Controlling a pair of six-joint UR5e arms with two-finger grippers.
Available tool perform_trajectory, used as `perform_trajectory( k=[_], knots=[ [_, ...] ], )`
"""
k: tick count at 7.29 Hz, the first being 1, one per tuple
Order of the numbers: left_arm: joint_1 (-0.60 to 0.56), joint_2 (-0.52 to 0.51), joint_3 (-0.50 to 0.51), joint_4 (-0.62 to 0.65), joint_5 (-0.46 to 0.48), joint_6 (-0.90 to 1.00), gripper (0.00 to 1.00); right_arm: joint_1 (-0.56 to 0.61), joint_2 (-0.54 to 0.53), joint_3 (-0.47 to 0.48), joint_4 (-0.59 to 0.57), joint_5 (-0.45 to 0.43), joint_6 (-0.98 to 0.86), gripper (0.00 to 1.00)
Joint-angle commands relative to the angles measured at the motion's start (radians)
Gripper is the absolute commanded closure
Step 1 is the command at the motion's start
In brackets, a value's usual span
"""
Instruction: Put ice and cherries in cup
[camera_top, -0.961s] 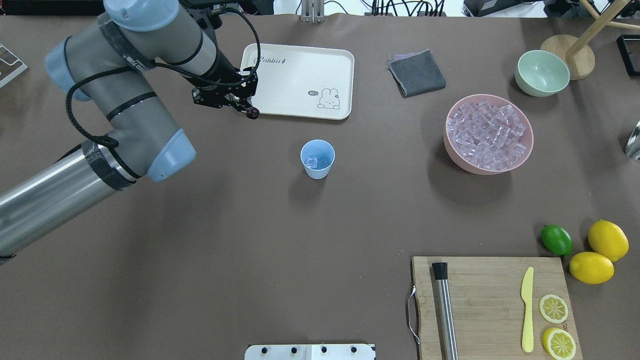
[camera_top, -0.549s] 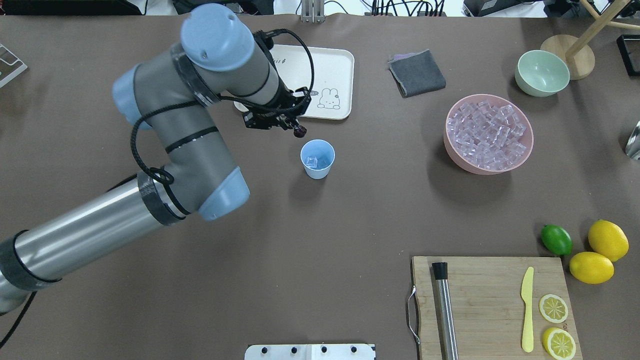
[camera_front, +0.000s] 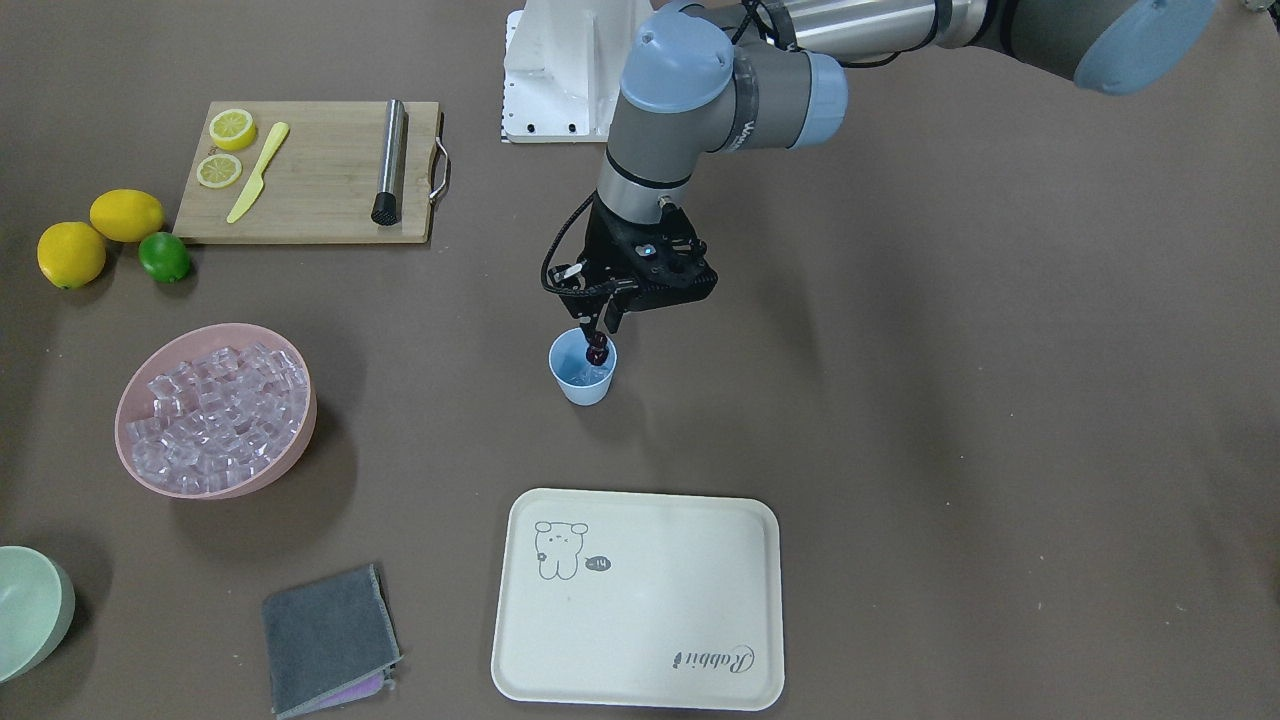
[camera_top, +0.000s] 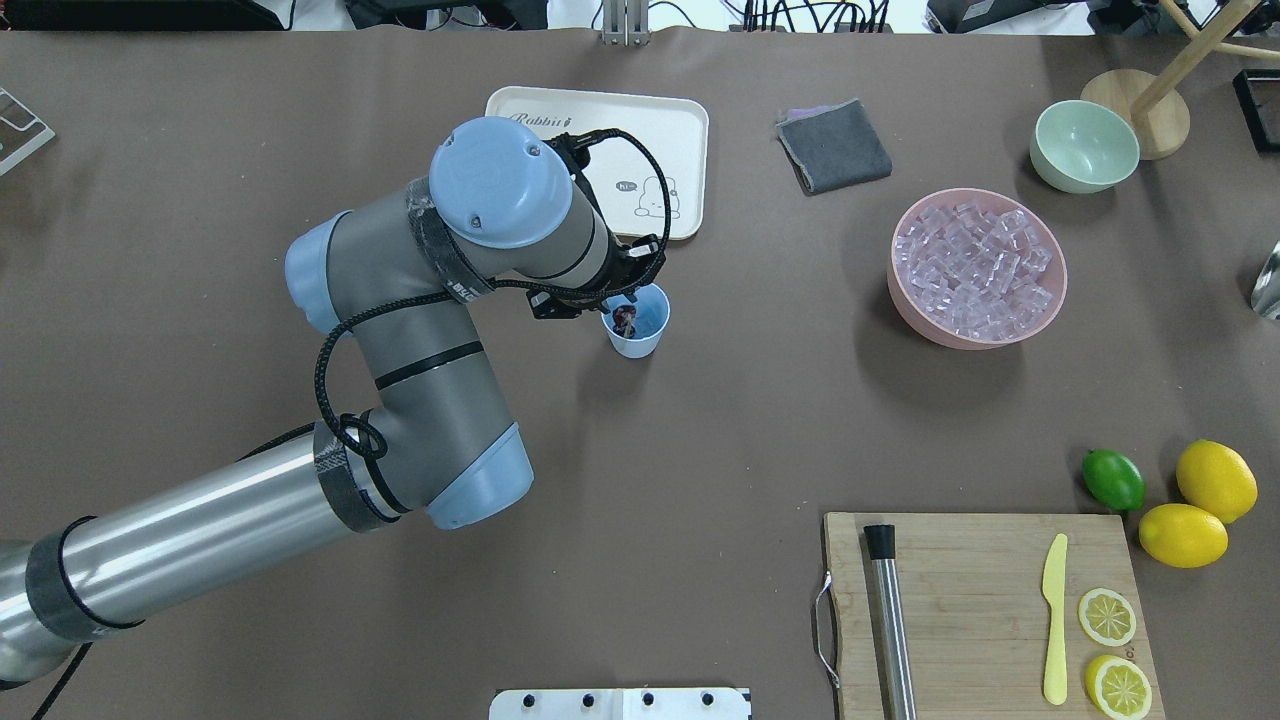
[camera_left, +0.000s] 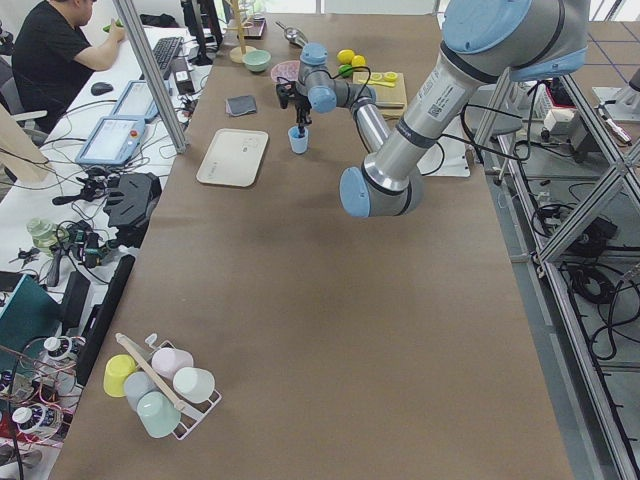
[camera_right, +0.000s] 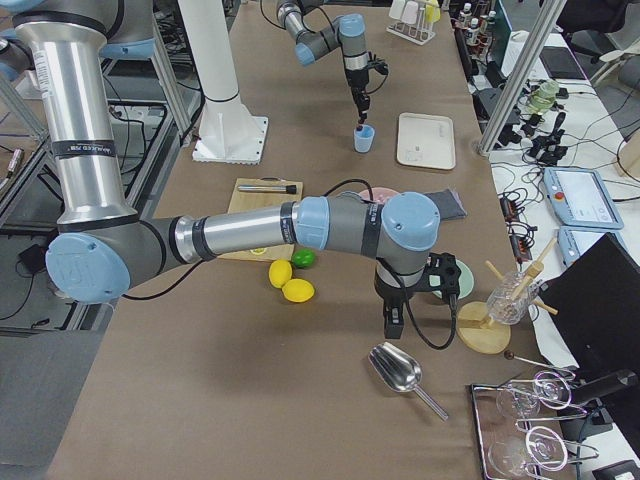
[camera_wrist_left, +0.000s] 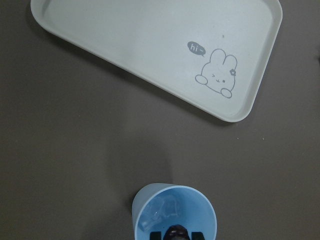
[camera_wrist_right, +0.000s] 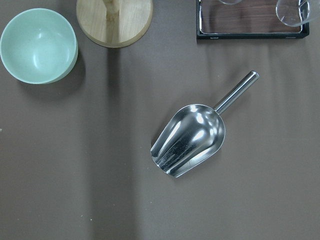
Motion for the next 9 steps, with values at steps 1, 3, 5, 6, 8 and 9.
perform_trajectory(
  k=[1,3,5,6,8,9],
  knots=[
    [0.001,0.006,-0.007,0.001,0.002,-0.003,0.03,0.0,-0.003,0.0,0.0,-0.002,0.0,0.01],
    [-0.024,0.097,-0.081,0.001,-0.007,0.02,0.03,0.0,-0.003,0.003,0.0,0.0,-0.002,0.01],
    [-0.239,0.259,-0.137,0.003,-0.259,0.244,0.03,0.0,-0.006,0.01,0.0,-0.002,-0.003,0.01],
    [-0.363,0.319,-0.137,0.004,-0.35,0.388,0.02,0.0,-0.009,0.015,0.0,-0.002,-0.003,0.01],
    [-0.586,0.508,-0.131,-0.003,-0.505,0.747,0.03,0.0,-0.009,0.015,0.0,-0.008,-0.006,0.01],
    [-0.688,0.65,-0.173,-0.008,-0.598,0.916,0.02,0.0,-0.013,0.015,0.0,-0.007,-0.006,0.01]
  ],
)
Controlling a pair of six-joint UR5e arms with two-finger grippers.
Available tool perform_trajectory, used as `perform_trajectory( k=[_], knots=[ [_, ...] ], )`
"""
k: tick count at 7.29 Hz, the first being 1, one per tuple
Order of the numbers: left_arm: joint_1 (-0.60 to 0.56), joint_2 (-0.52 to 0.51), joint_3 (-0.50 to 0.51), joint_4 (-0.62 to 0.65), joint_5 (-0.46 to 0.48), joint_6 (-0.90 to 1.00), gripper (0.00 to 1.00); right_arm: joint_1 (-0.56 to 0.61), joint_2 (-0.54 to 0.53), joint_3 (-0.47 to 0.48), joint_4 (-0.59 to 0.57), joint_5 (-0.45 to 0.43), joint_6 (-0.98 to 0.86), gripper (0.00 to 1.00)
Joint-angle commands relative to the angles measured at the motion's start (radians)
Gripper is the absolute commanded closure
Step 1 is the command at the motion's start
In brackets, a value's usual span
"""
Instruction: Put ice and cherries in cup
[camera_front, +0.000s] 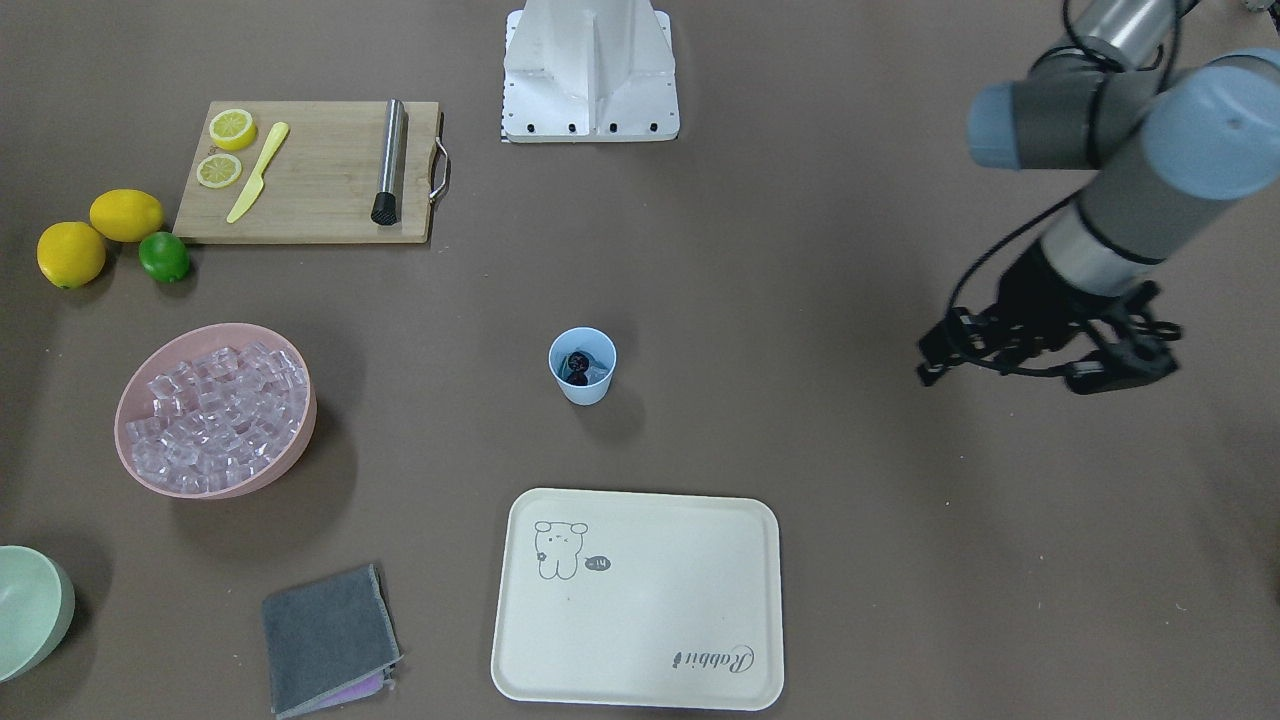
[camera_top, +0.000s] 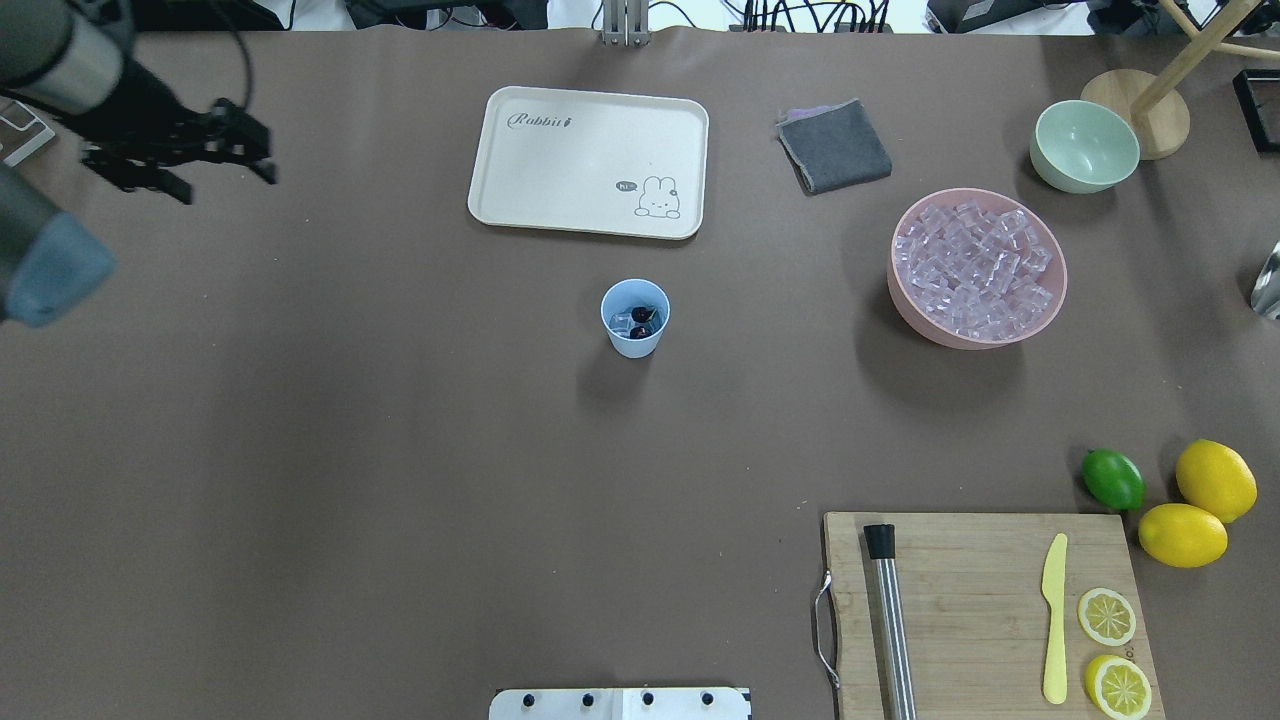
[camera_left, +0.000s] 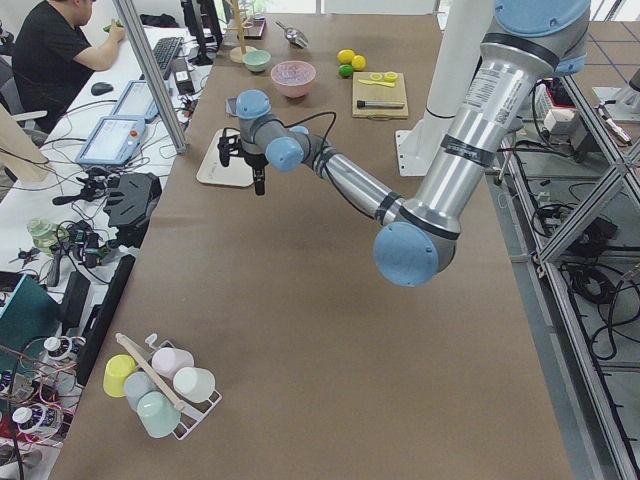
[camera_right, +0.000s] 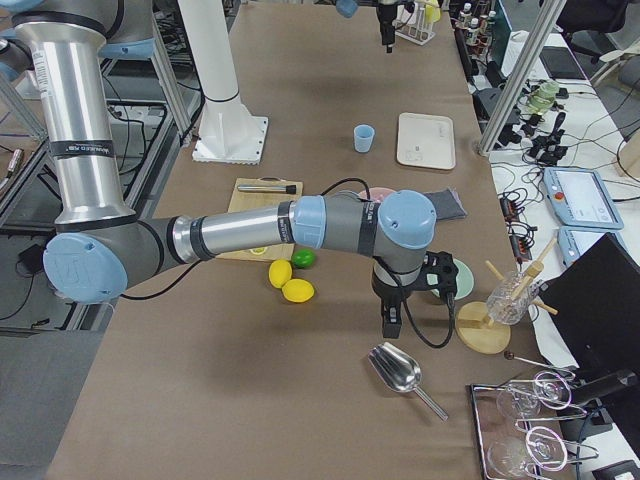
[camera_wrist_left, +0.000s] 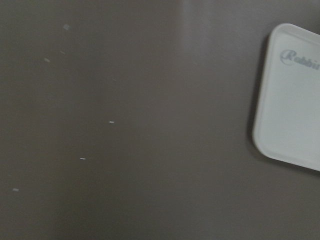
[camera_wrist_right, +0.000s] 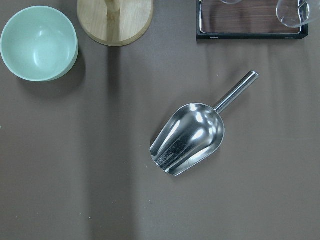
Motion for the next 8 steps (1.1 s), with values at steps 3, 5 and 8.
perform_trajectory(
  k=[3,5,8],
  knots=[
    [-0.364,0.442,-0.101,0.004,-0.165,0.625,0.02,0.0,-0.01,0.008,-0.002,0.003,0.0,0.01],
    [-0.417,0.445,-0.06,0.006,-0.162,0.668,0.02,0.0,-0.013,0.017,-0.002,0.003,-0.007,0.01],
    [-0.467,0.431,-0.013,0.004,-0.153,0.654,0.02,-0.006,-0.028,0.026,-0.002,0.009,-0.005,0.01]
  ],
)
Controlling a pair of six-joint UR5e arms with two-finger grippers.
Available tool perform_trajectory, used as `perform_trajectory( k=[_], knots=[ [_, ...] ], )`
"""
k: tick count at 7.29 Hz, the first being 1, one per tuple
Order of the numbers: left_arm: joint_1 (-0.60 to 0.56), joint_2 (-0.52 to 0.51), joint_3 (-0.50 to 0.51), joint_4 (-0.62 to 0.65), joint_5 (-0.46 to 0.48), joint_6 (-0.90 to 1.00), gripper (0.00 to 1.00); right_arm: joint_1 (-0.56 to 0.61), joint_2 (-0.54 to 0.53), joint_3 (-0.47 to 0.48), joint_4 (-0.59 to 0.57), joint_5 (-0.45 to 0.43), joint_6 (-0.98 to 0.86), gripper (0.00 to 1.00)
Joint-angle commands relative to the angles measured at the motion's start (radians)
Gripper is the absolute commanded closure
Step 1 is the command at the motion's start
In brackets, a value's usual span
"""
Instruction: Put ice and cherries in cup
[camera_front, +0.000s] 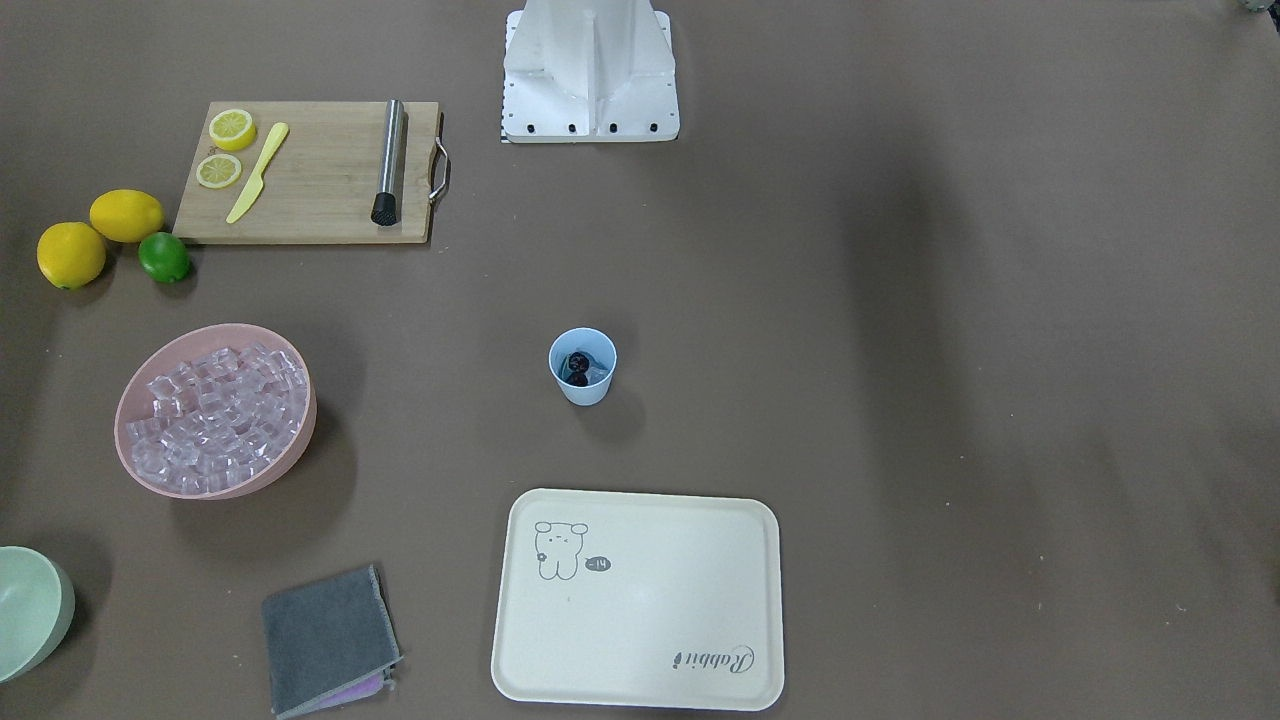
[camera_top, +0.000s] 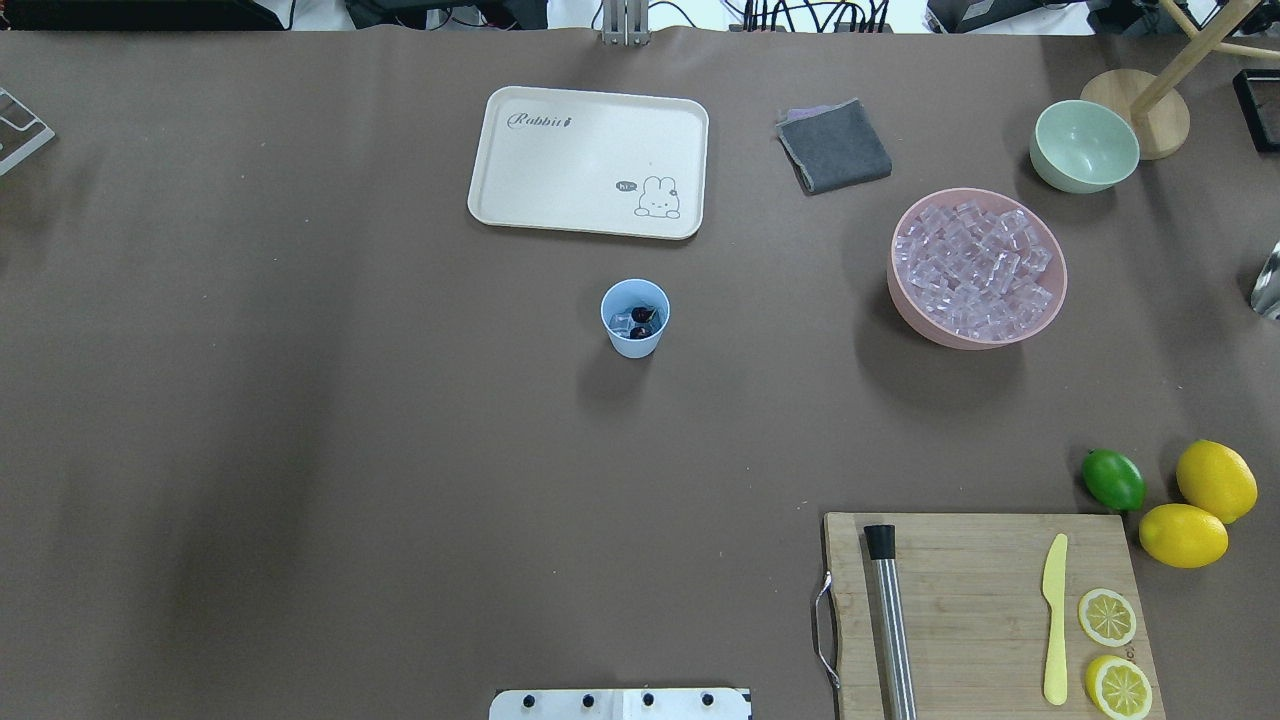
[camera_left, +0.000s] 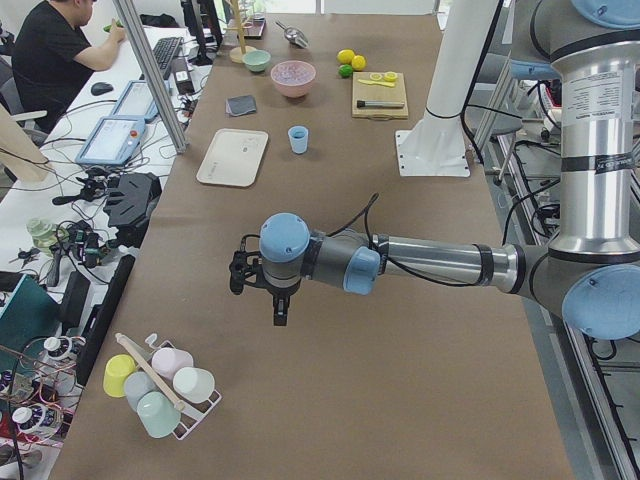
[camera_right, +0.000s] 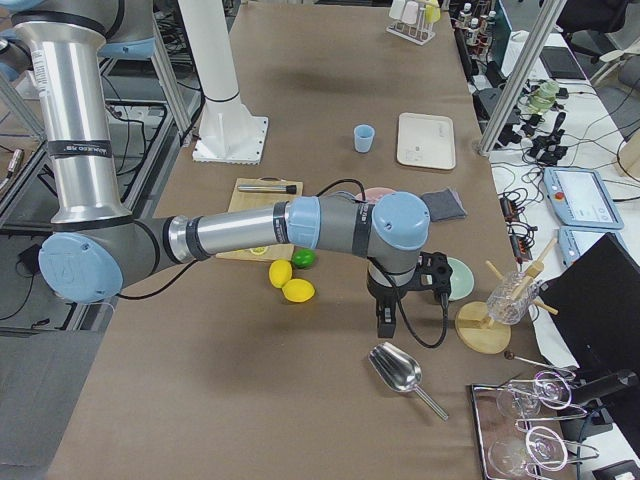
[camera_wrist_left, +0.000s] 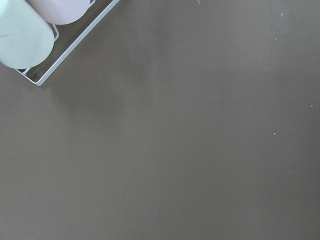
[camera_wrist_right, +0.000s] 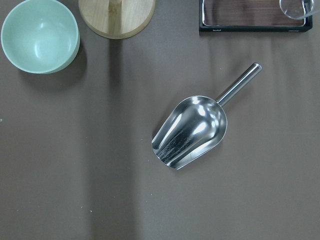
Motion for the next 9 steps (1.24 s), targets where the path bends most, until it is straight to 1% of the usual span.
perform_trajectory(
  k=[1,3,4,5,6,9],
  knots=[
    [-0.047,0.006,0.003,-0.002,0.001,-0.001,0.02,-0.005,-0.025,0.005,0.001,0.003,-0.001,0.01],
    [-0.045,-0.006,0.006,-0.011,0.001,0.001,0.02,-0.011,-0.026,0.004,-0.001,0.009,0.002,0.01],
    [-0.047,0.006,0.0,-0.011,0.007,0.006,0.02,-0.019,-0.024,0.007,-0.002,0.0,-0.001,0.01],
    [-0.045,-0.002,0.008,-0.011,0.101,0.009,0.02,-0.054,-0.023,-0.002,-0.001,-0.032,0.001,0.01],
    [-0.047,0.004,-0.001,-0.008,0.136,0.01,0.02,-0.065,-0.023,0.002,-0.001,-0.04,0.008,0.01],
    [-0.039,0.009,0.005,0.006,0.14,0.012,0.02,-0.074,-0.024,-0.002,-0.001,-0.041,0.007,0.01]
  ],
)
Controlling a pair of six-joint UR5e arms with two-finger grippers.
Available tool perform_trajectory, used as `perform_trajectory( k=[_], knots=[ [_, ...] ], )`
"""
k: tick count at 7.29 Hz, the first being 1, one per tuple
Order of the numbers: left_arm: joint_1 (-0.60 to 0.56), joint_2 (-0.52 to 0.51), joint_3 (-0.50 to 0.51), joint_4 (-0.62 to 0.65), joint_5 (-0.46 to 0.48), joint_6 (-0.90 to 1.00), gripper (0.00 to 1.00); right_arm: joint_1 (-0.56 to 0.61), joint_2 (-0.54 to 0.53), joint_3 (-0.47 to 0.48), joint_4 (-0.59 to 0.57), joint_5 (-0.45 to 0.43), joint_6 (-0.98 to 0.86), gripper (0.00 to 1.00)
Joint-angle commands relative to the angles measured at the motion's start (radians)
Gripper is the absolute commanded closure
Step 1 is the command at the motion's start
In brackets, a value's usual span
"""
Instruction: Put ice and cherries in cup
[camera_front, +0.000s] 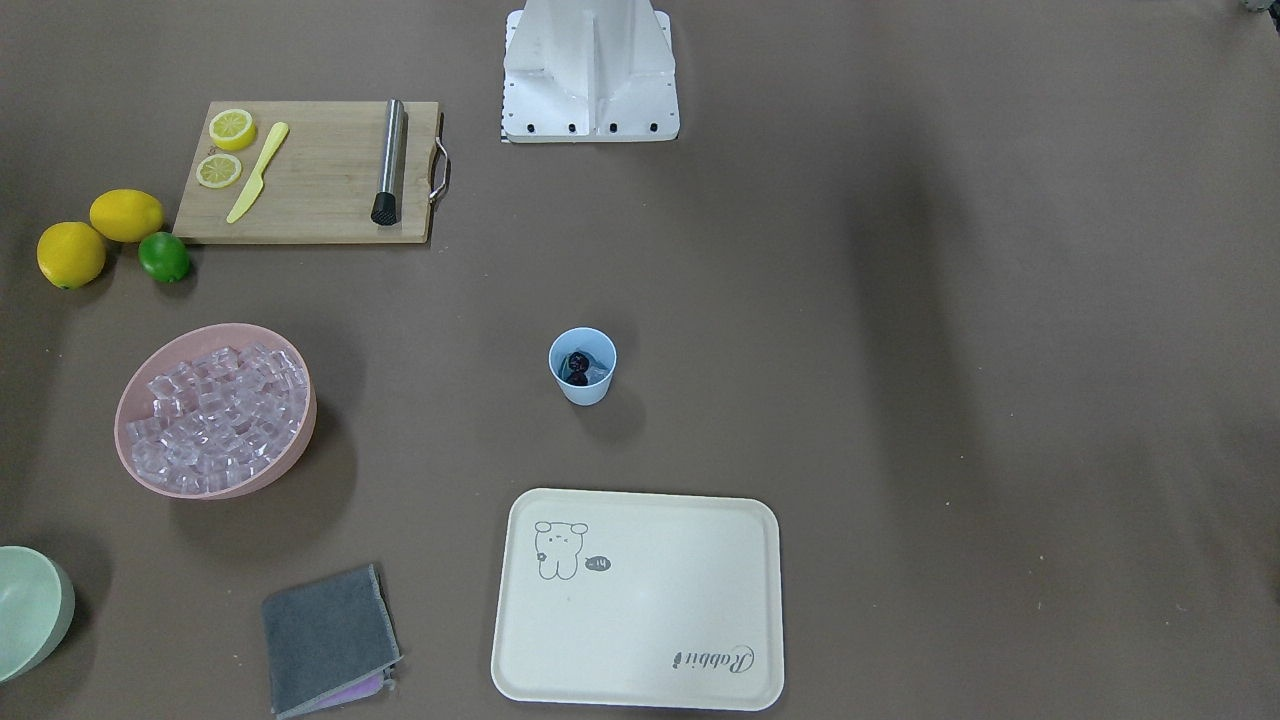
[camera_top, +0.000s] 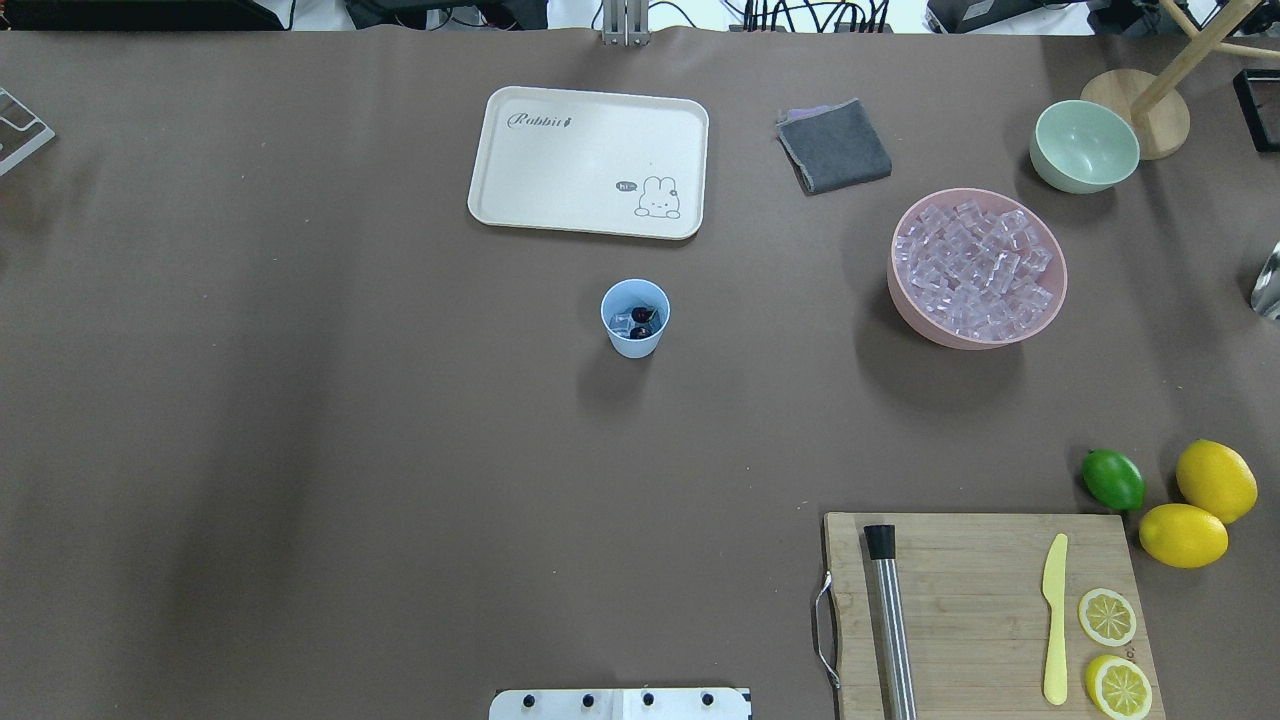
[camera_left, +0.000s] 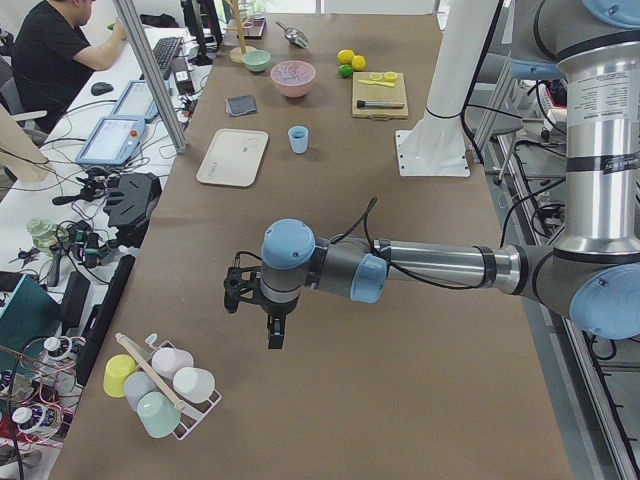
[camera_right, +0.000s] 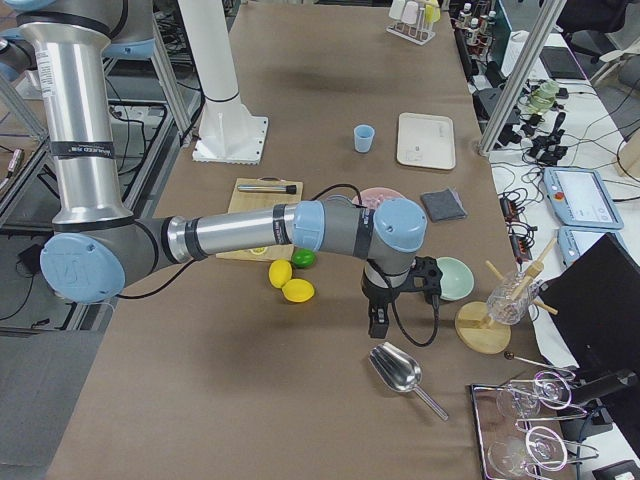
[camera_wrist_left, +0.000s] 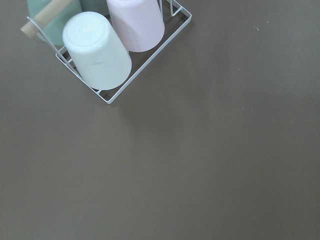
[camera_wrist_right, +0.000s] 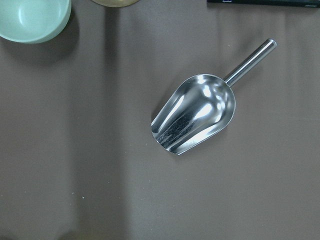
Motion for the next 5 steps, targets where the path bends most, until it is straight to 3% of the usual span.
perform_trajectory(
  k=[1,3,5],
  knots=[
    [0.004,0.002,-0.008,0.029,-0.008,0.03,0.02,-0.005,-0.002,0.002,0.001,0.005,-0.005,0.01],
    [-0.003,0.005,-0.008,0.132,-0.016,0.12,0.02,-0.029,0.006,-0.003,0.001,0.001,0.001,0.01],
    [-0.005,0.023,-0.046,0.148,-0.016,0.121,0.02,-0.031,0.01,0.006,0.002,0.001,0.001,0.0]
  ],
)
